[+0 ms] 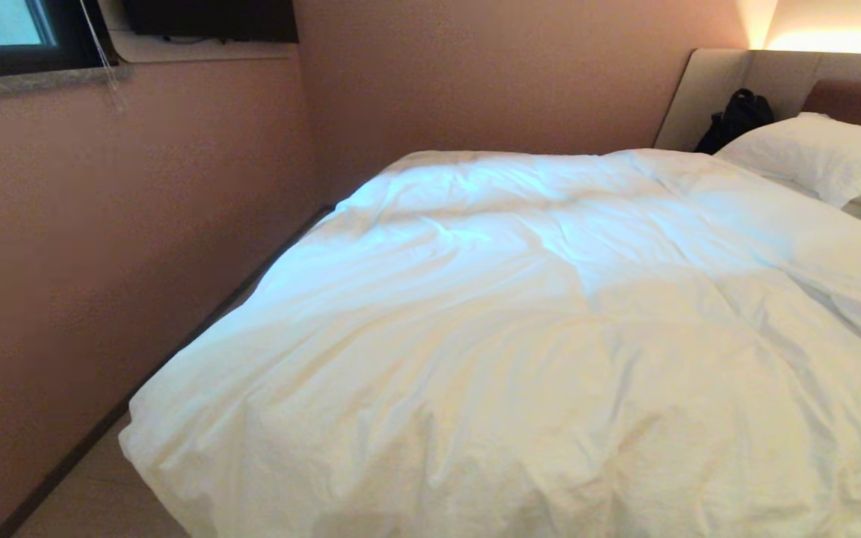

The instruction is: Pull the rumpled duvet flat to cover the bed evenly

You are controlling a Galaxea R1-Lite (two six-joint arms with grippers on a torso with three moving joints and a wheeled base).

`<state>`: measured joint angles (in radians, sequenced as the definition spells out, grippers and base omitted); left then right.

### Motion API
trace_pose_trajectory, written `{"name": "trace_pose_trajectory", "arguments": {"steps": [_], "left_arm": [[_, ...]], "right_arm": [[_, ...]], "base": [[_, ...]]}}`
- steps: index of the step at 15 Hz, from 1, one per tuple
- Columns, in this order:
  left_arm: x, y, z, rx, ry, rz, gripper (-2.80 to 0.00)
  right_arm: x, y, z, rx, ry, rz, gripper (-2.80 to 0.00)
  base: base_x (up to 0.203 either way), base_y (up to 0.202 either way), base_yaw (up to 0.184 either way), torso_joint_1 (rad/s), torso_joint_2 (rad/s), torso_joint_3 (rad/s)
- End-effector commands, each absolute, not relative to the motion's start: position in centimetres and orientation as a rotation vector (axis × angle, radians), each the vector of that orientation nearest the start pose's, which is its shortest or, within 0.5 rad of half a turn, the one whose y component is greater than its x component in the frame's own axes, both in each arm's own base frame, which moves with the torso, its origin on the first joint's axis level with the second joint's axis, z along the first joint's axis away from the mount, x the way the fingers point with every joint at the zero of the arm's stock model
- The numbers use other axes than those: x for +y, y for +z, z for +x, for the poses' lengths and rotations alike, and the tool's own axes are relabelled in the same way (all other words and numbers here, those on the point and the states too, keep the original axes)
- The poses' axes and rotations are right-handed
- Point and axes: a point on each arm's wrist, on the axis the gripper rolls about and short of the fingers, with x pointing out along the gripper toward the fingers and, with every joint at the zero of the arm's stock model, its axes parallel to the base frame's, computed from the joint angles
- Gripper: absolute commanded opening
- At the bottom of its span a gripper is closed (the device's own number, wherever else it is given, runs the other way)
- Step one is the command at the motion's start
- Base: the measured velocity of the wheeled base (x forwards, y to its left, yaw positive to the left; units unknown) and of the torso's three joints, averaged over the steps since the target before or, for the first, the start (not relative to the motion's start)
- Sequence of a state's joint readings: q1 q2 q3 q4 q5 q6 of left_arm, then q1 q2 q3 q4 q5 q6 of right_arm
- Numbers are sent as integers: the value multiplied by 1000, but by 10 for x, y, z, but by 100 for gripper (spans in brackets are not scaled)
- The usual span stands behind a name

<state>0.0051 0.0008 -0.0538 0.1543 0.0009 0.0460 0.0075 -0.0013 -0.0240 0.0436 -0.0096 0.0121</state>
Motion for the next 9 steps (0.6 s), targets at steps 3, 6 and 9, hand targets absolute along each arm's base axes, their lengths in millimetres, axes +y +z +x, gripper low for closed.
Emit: {"name": "trace_pose_trajectory", "arguments": {"steps": [3,6,9], "left_arm": [[0,75,-28,100,2,46,-280],[0,75,-28,100,2,46,-280],[0,75,-28,100,2,46,-280]], "right_arm": [[0,78,-25,18,-3,12,-280],[0,78,-25,19,-2,12,-280],[0,78,-25,18,-2,12,-280]], "base": [[0,179,-4,3,1,1],[0,196,0,3,3,5],[0,196,0,0,3,2]]}}
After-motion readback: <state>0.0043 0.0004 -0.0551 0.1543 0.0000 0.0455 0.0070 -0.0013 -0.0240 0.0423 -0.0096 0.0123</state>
